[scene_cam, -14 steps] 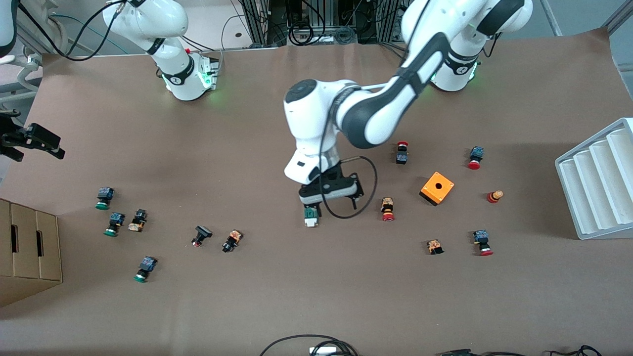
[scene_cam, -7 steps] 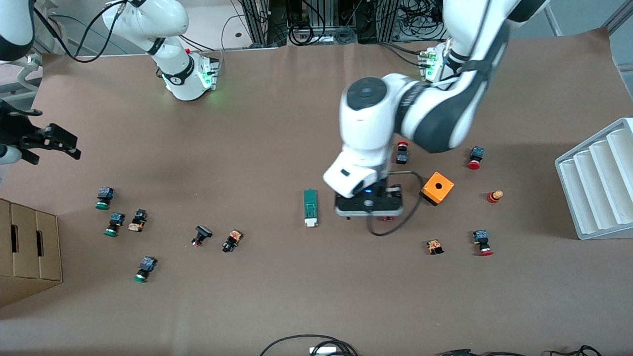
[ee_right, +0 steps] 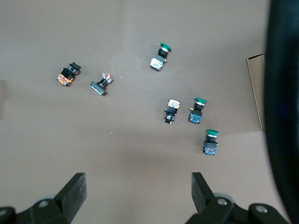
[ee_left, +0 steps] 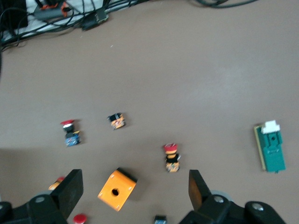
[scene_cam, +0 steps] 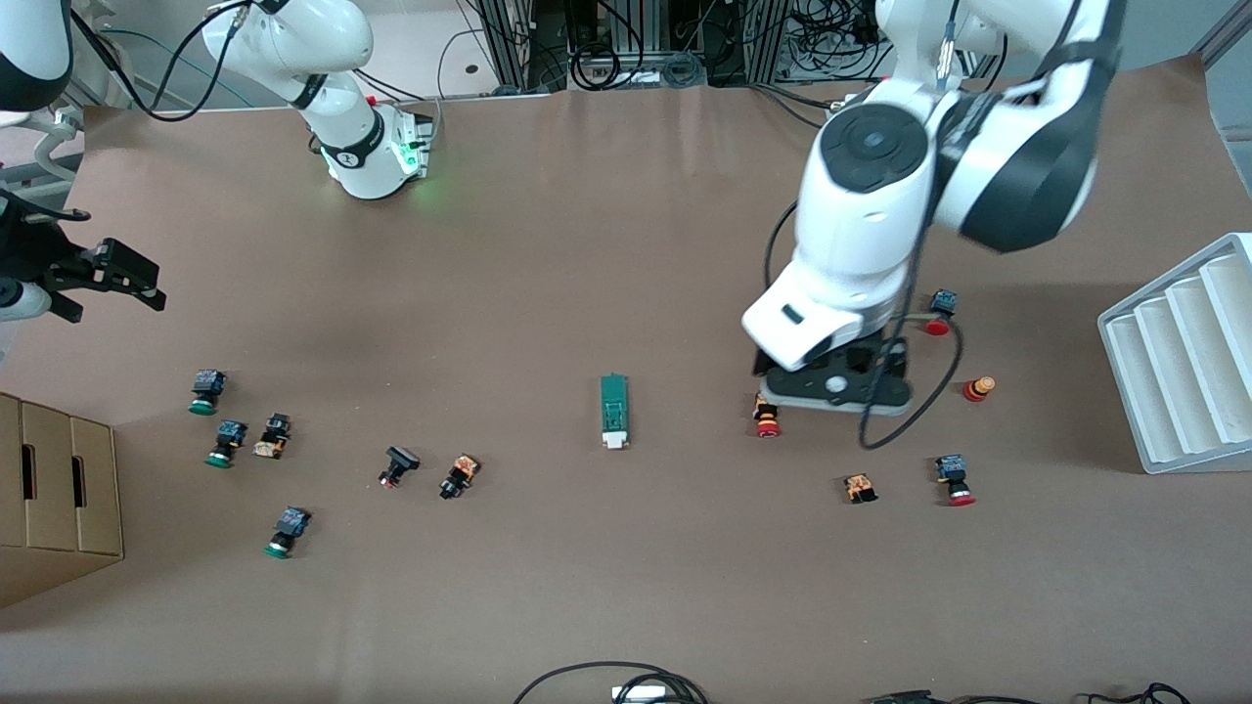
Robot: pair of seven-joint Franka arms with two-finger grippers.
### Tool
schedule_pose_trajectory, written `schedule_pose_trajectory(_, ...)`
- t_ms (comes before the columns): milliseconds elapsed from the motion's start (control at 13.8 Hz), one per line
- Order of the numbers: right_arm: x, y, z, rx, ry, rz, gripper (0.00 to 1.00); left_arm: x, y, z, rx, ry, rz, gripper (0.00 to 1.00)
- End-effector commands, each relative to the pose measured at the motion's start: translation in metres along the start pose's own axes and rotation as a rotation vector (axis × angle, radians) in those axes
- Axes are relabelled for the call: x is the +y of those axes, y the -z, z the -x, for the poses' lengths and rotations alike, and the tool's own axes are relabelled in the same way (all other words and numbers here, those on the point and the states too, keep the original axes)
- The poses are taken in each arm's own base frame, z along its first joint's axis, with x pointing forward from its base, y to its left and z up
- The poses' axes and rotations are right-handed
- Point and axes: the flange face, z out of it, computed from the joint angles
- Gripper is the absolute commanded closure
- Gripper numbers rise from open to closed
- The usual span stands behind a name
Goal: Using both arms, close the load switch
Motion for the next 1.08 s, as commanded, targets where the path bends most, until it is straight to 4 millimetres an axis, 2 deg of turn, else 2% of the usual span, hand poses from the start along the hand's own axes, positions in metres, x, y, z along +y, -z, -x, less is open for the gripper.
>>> schedule_pose_trajectory(0, 0.002, 0.009, -0.001, -0.002, 0.004, -0.004, 0.00, -0.048, 0.017, 0.005, -0.026, -0.062, 0.037, 0.00)
schedule_pose_trajectory(72, 0.003, 0.010, -0.001, 0.002, 0.002, -0.005, 0.00, -0.073, 0.015, 0.003, -0.042, -0.064, 0.040, 0.00)
schedule_pose_trajectory(361, 0.003, 0.015, -0.001, 0.009, 0.001, -0.004, 0.00, -0.138, 0.024, 0.010, -0.091, -0.037, 0.078, 0.00)
schedule_pose_trajectory(433, 0.004, 0.017, 0.000, 0.012, 0.001, -0.003, 0.00, -0.144, 0.043, 0.018, -0.067, -0.060, 0.077, 0.00)
schedule_pose_trajectory(506, 0.004, 0.018, 0.000, 0.011, 0.001, -0.002, 0.00, -0.153, 0.042, 0.021, -0.077, -0.084, 0.084, 0.00)
schedule_pose_trajectory(578, 0.004, 0.019, -0.001, 0.013, 0.001, 0.003, 0.00, -0.179, 0.036, 0.024, -0.085, -0.095, 0.079, 0.00)
schedule_pose_trajectory(722, 0.004, 0.020, -0.001, 0.014, 0.003, 0.005, 0.00, -0.205, 0.032, 0.032, -0.086, -0.123, 0.133, 0.00)
schedule_pose_trajectory(867, 0.003, 0.021, -0.001, 0.015, 0.005, 0.007, 0.00, -0.235, 0.029, 0.048, -0.079, -0.123, 0.133, 0.00)
schedule_pose_trajectory(1011, 0.003, 0.021, -0.001, 0.015, 0.005, 0.007, 0.00, -0.248, 0.027, 0.077, -0.053, -0.171, 0.132, 0.00)
